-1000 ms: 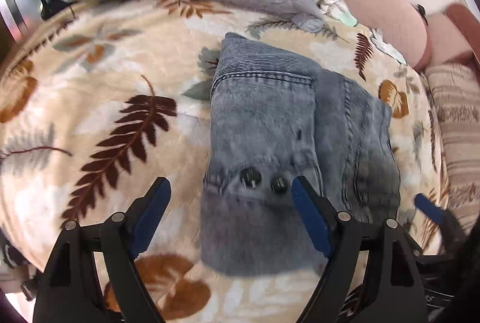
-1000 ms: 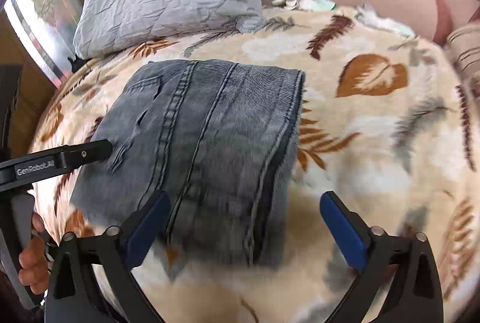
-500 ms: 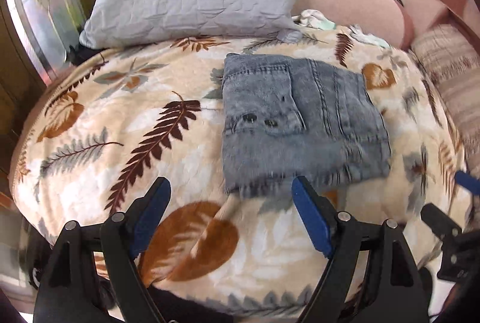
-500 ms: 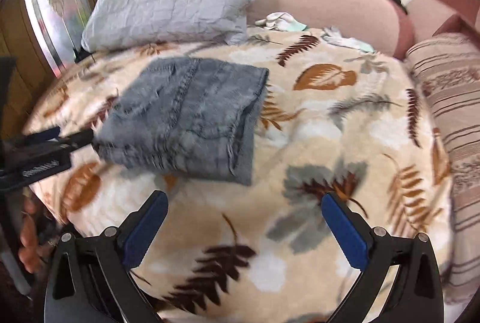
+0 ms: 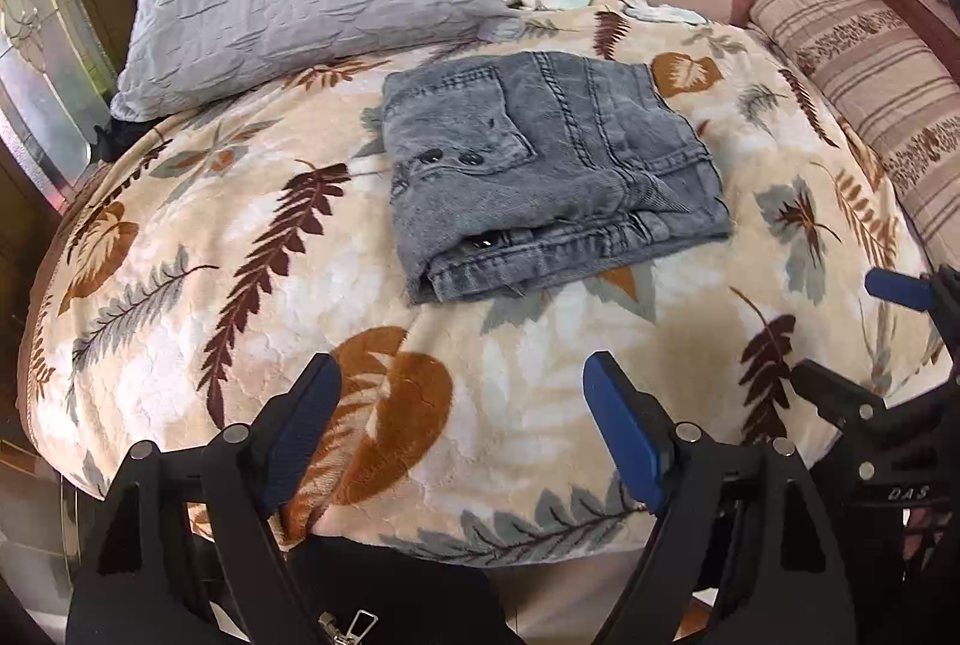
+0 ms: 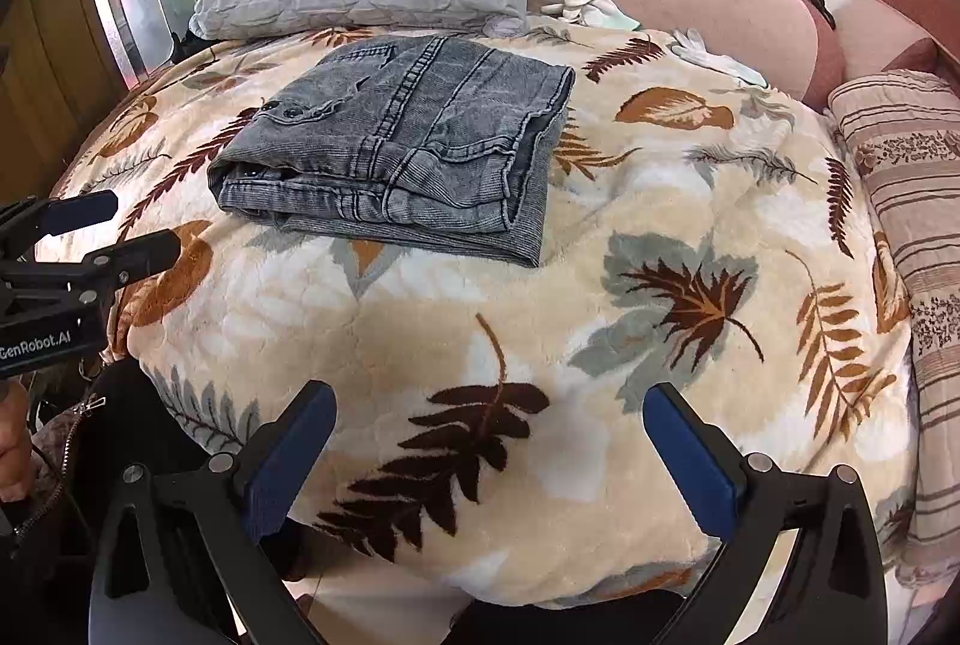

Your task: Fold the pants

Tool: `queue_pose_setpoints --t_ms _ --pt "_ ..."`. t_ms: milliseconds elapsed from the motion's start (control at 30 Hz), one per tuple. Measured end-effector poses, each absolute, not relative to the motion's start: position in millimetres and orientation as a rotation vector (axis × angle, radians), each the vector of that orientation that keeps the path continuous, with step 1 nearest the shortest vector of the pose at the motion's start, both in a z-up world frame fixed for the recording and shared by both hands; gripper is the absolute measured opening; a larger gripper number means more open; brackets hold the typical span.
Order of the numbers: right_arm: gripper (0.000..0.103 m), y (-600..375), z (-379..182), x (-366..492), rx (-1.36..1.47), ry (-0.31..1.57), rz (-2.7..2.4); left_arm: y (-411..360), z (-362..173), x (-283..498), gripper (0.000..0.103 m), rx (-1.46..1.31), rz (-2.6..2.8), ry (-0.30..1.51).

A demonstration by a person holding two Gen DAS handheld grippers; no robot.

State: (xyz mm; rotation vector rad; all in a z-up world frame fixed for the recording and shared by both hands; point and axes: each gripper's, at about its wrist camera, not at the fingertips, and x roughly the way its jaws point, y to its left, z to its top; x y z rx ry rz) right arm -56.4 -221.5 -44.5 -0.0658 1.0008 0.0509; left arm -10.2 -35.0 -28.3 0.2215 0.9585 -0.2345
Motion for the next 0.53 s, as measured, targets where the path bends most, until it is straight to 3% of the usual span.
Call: queue_pose_setpoints --t_ms 267,533 --pt "0.103 -222.7 -42.1 -52.8 -0.069 1.004 0.050 -46.1 2.0 -22.0 0.084 0.199 -0.283 0.872" --pt "0.103 -226.2 -34.7 -51.8 -0.087 0.992 0.033 -58.7 -7.7 -20.1 0.084 0.271 -0.248 0.899"
